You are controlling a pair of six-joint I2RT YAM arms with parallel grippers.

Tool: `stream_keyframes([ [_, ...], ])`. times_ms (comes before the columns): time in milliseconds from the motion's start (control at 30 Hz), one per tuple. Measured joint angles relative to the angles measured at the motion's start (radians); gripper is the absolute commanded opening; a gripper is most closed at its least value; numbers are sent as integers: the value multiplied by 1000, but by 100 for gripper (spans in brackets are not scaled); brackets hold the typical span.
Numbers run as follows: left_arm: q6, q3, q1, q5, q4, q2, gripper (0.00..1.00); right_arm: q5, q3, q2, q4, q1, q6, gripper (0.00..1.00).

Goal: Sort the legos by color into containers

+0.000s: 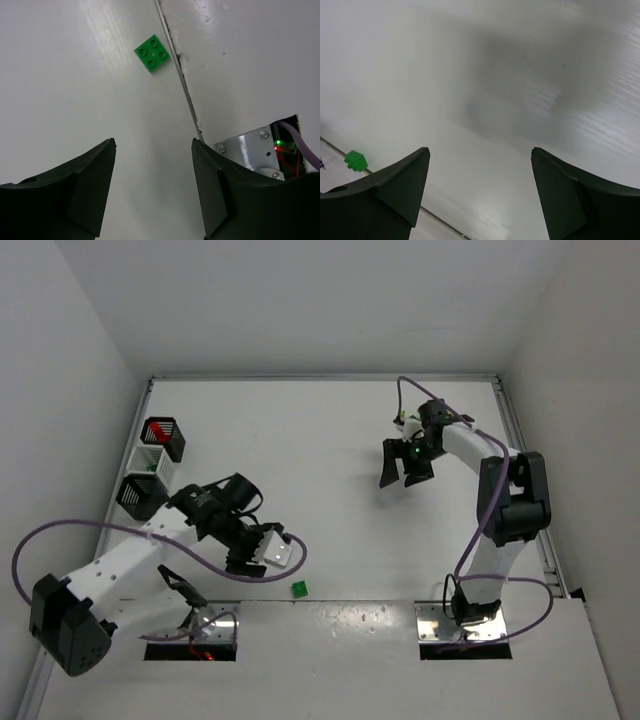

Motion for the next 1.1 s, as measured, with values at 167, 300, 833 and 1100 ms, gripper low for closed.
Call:
stream_keyframes([
  [167, 72, 45, -222, -31, 60, 155, 68, -30, 0, -7, 0, -32, -1, 83],
  [300, 95, 71, -388, -81, 158, 241, 68, -47, 0, -7, 0, -57, -2, 83],
  [833, 220, 10, -636, -220, 314, 356, 71, -116, 14, -7, -20, -77, -12, 83],
  [1100, 294, -42, -613, -272, 349, 417, 73, -123, 23, -7, -32, -79, -13, 83],
])
